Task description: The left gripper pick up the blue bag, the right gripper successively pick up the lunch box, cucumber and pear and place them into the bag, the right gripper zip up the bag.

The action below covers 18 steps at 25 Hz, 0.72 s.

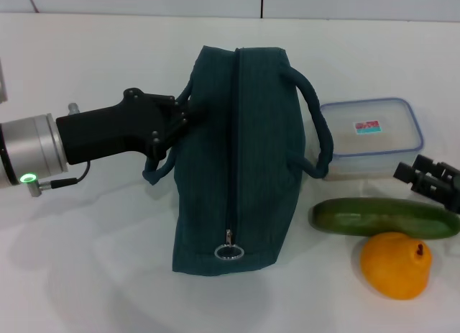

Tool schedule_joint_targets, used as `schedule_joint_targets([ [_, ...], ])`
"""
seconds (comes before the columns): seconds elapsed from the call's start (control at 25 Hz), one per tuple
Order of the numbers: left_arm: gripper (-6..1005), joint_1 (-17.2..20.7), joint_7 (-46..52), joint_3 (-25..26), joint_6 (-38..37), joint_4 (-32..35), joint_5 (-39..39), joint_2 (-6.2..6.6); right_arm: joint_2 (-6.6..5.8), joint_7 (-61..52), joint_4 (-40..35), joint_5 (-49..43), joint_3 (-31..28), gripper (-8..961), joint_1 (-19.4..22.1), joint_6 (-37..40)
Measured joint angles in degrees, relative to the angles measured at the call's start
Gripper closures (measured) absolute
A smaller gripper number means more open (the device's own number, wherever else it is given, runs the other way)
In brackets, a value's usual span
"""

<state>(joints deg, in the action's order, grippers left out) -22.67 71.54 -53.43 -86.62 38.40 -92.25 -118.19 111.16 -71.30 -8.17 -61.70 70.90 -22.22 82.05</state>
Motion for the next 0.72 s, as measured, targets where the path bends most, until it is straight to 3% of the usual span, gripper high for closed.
schedule_joint_targets([
  [0.36,957,-0.1,-0.1,0.3,1.4,0.0,0.4,-0.23,0.18,0.3,-0.8,0.4,-7.6,113,0.5,-1.2],
  [0.56,958,-0.4,-0.5,0.7,1.6,-0.2,0.4,-0.59,1.91,-2.2,0.0,0.4,-13.7,113,1.9,-3.2],
  [0.72,958,-0.5,-1.6,0.7,1.7,-0.3,0.4,-0.96,2.66,-6.5,0.1,0.4,-15.1,113,2.5,-4.8],
])
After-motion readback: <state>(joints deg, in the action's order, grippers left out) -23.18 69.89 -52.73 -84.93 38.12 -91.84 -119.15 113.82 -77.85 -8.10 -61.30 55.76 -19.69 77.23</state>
